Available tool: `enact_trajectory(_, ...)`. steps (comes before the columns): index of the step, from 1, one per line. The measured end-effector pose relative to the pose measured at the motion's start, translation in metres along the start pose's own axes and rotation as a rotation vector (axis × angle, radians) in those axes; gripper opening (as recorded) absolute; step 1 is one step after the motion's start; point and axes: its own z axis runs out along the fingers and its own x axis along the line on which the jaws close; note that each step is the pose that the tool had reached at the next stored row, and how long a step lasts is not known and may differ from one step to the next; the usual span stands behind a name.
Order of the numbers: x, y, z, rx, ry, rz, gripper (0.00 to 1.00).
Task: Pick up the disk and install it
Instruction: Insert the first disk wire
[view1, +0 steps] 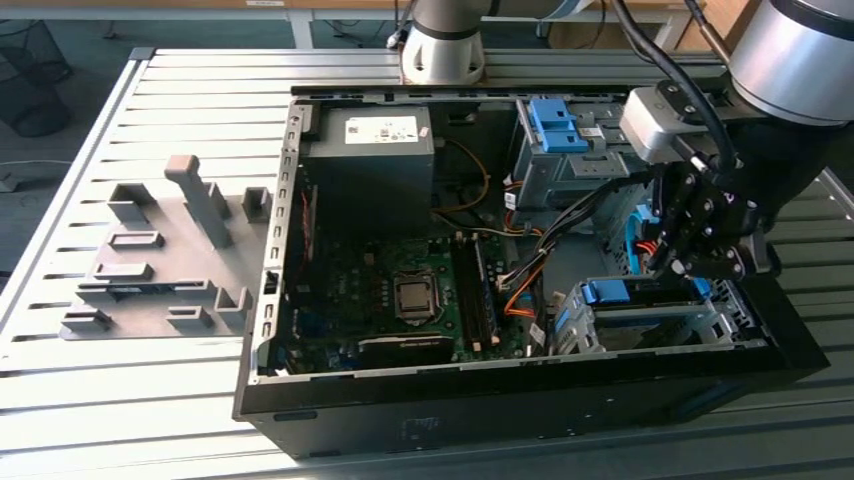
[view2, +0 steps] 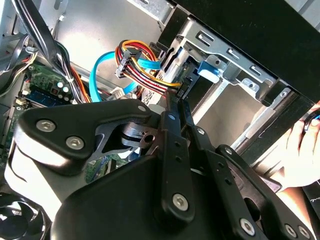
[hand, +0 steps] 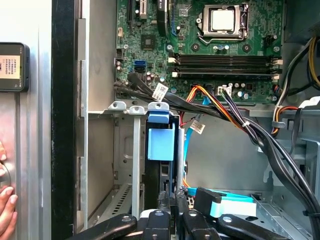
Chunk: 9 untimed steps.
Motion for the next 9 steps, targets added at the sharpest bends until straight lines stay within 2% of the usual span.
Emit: enact_trajectory(9, 0.0011, 0.0, 0.0007, -0.0004, 0.0001, 0.006, 0.16)
